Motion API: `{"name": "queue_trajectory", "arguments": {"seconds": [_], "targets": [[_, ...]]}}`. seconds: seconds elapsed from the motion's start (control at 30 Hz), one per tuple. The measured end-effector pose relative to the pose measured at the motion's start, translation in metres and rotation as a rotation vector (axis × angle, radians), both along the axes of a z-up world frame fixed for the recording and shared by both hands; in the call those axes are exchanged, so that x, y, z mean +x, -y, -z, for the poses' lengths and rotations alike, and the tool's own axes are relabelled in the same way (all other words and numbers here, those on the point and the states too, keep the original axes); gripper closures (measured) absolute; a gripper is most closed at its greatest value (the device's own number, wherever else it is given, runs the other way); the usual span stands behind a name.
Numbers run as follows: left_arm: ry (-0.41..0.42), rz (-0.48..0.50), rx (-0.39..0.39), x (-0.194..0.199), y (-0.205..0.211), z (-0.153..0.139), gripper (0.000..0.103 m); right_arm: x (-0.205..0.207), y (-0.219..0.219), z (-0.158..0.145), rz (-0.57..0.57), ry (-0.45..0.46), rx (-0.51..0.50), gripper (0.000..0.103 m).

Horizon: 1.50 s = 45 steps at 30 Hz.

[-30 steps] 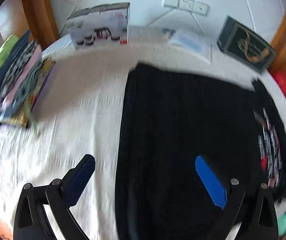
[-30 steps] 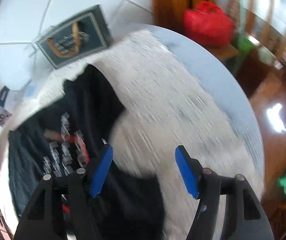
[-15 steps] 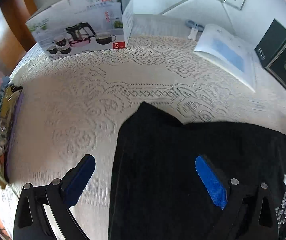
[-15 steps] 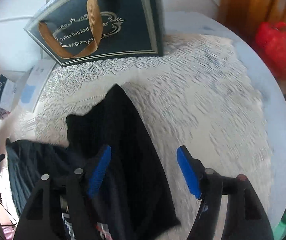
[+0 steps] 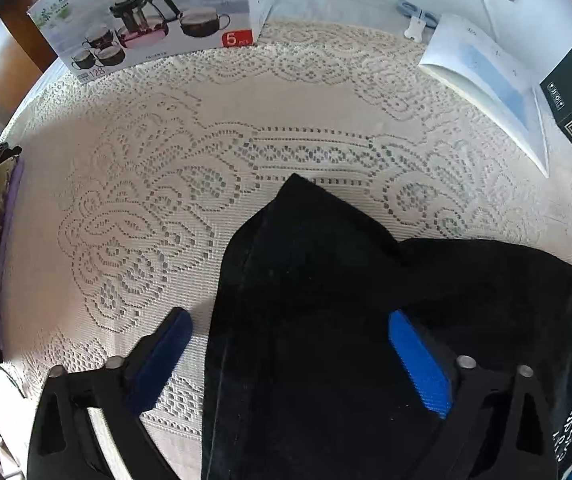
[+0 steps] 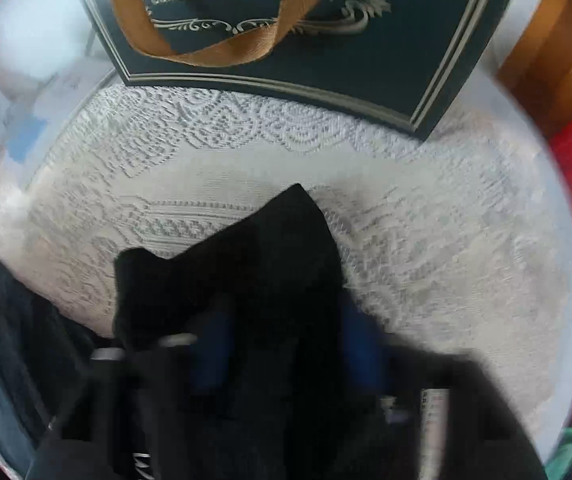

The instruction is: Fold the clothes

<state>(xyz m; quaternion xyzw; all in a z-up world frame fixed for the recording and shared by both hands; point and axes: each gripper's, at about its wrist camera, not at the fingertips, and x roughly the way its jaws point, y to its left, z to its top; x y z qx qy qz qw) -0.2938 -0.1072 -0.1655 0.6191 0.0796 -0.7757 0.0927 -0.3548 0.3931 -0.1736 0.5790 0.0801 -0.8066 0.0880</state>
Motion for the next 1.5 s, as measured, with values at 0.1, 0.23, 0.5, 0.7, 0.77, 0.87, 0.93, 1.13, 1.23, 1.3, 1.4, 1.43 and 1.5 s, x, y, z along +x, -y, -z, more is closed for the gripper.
{"name": "queue_trajectory", "arguments": {"seconds": [0.1, 0.23, 0.5, 0.7, 0.77, 0.87, 0.93, 1.13, 1.23, 1.3, 1.4, 1.43, 1.5], "targets": [[-0.023, 0.001, 0.001, -0.003, -0.005, -0.012, 0.092, 0.001, -0.004, -0.014, -0.005, -0.04, 0.011, 0.099], [-0.068, -0.038, -0.033, -0.015, -0.001, -0.014, 0.093, 0.005, -0.02, -0.029, 0.054, -0.081, -0.029, 0.099], [-0.138, -0.013, -0.056, -0.007, 0.002, -0.038, 0.006, 0.013, -0.054, -0.059, 0.181, -0.159, -0.117, 0.048], [-0.177, 0.034, -0.034, 0.091, 0.009, -0.079, 0.005, 0.095, -0.105, -0.084, 0.243, -0.141, -0.138, 0.047], [-0.155, 0.065, -0.056, 0.127, 0.002, -0.078, 0.004, 0.141, -0.124, -0.083, 0.272, -0.118, -0.138, 0.047], [-0.128, 0.107, -0.069, 0.192, -0.005, -0.07, 0.004, 0.213, -0.15, -0.075, 0.323, -0.081, -0.145, 0.047], [-0.11, 0.132, -0.068, 0.23, -0.008, -0.06, 0.004, 0.257, -0.161, -0.066, 0.359, -0.053, -0.145, 0.047], [-0.081, 0.193, -0.015, 0.323, -0.021, -0.03, 0.003, 0.359, -0.169, -0.049, 0.447, -0.016, -0.187, 0.047], [-0.087, 0.2, 0.017, 0.353, -0.022, -0.02, 0.003, 0.391, -0.164, -0.049, 0.457, -0.019, -0.209, 0.047], [-0.09, 0.205, 0.013, 0.365, -0.023, -0.015, 0.002, 0.411, -0.16, -0.048, 0.452, -0.024, -0.199, 0.047], [-0.11, 0.216, 0.005, 0.379, -0.025, -0.012, 0.002, 0.437, -0.155, -0.046, 0.441, -0.027, -0.199, 0.046], [-0.121, 0.217, 0.01, 0.383, -0.026, -0.012, 0.002, 0.443, -0.153, -0.045, 0.438, -0.024, -0.21, 0.046], [-0.145, 0.222, 0.02, 0.389, -0.029, -0.013, 0.002, 0.454, -0.15, -0.04, 0.432, -0.015, -0.229, 0.046]]}}
